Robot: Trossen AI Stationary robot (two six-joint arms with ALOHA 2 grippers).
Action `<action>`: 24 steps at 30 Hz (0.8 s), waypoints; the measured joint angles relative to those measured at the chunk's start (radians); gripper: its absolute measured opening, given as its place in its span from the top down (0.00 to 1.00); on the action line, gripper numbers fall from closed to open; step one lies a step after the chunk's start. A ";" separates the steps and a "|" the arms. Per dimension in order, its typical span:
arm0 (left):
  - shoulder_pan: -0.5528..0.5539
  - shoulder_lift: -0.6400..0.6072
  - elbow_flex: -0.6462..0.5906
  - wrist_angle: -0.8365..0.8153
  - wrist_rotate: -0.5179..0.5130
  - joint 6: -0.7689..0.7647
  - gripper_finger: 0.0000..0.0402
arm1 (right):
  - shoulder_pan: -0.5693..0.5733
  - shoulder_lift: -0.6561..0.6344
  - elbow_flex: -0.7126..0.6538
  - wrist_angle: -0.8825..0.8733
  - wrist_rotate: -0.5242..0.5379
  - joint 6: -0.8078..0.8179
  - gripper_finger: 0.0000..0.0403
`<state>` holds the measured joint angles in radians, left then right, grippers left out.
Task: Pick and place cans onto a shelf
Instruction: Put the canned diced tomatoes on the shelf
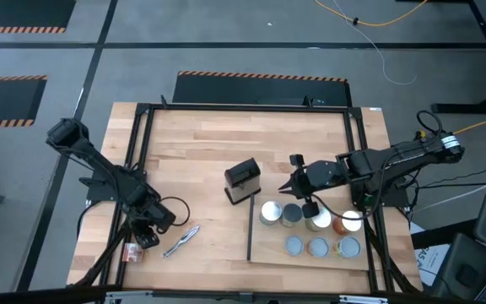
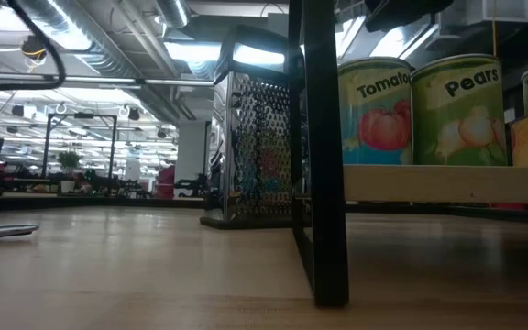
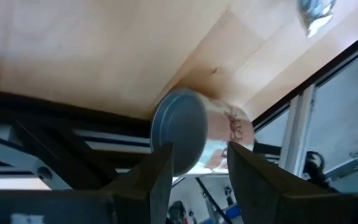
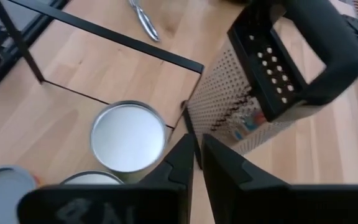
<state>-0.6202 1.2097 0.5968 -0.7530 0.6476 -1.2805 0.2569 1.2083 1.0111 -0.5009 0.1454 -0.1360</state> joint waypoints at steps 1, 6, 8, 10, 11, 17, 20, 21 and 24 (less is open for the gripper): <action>-0.009 0.004 0.000 0.002 0.003 -0.006 0.64 | 0.000 0.000 0.000 0.000 -0.010 0.000 0.91; -0.049 0.026 0.000 0.035 0.006 -0.030 0.64 | 0.000 0.000 0.000 0.000 -0.010 -0.001 0.91; -0.059 0.032 0.000 0.049 0.002 -0.049 0.64 | 0.000 0.000 0.000 0.001 -0.010 -0.001 0.91; -0.069 0.043 0.000 0.066 0.001 -0.053 0.64 | 0.000 0.000 0.000 0.001 -0.010 -0.001 0.91; -0.074 0.046 0.000 0.070 -0.002 -0.053 0.64 | 0.000 0.000 0.000 0.001 -0.010 0.000 0.91; -0.095 0.085 0.000 0.093 0.015 -0.053 0.64 | 0.000 0.000 0.000 0.001 -0.009 0.000 0.91; -0.101 0.100 0.000 0.109 0.030 -0.053 0.64 | 0.000 0.000 0.000 0.002 -0.008 -0.001 0.91; -0.103 0.103 0.000 0.116 0.029 -0.052 0.65 | 0.000 0.000 0.000 0.002 -0.008 -0.001 0.91; -0.108 0.109 0.000 0.127 0.028 -0.052 0.68 | 0.000 0.000 0.000 0.002 -0.008 -0.001 0.91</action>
<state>-0.7280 1.3188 0.5968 -0.6263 0.6760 -1.3327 0.2573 1.2083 1.0111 -0.4988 0.1375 -0.1371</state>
